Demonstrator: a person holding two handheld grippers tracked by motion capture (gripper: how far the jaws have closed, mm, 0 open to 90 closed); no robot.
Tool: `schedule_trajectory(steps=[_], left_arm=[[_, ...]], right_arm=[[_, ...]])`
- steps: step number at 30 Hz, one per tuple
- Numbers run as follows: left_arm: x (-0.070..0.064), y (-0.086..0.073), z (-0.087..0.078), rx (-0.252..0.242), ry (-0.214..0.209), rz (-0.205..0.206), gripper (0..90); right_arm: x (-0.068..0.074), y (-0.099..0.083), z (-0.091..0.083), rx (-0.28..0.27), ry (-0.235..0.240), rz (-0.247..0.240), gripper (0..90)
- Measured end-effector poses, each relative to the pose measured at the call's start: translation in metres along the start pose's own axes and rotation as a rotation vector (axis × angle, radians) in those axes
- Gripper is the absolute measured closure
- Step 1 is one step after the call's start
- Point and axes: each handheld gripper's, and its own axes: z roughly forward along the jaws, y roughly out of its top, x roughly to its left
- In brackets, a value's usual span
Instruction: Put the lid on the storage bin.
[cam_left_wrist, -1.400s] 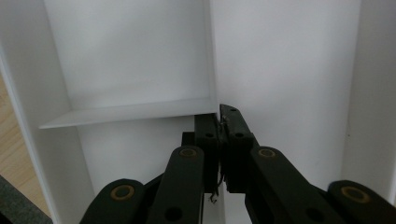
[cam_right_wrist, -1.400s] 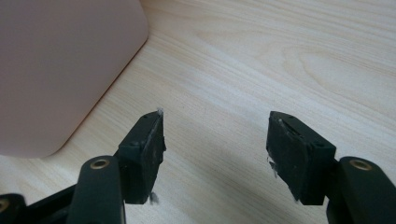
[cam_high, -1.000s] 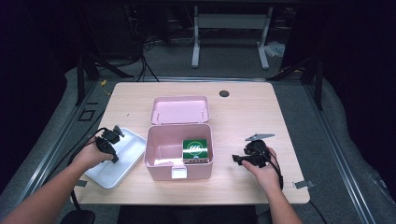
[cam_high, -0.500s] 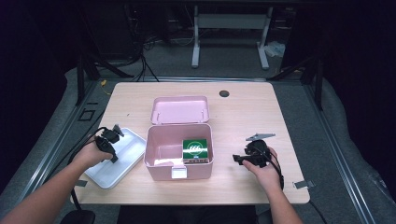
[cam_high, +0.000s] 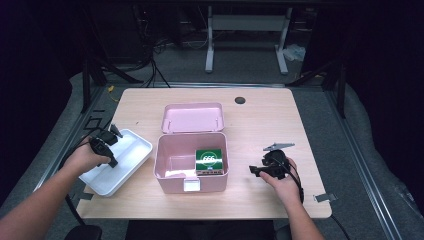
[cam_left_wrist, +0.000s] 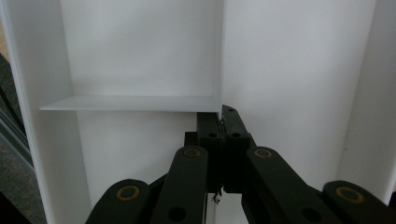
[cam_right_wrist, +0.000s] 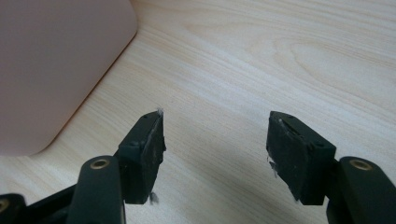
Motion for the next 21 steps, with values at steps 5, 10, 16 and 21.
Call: schedule_trajectory(steps=[5,10,16,21], left_arm=[[0.002,-0.003,-0.017,-0.011,0.010,0.013,89.2],[0.003,-0.006,-0.028,-0.015,0.017,0.019,89.2],[0.001,-0.007,-0.034,-0.021,0.014,0.027,89.2],[-0.002,-0.005,-0.041,-0.019,0.023,0.065,89.2]], right_arm=[[0.000,0.000,0.000,0.000,-0.001,0.000,36.3],[0.000,0.000,0.001,0.004,0.000,0.003,36.3],[-0.002,-0.001,0.001,0.005,-0.002,0.008,36.4],[-0.003,-0.001,0.001,0.002,0.001,0.014,36.4]])
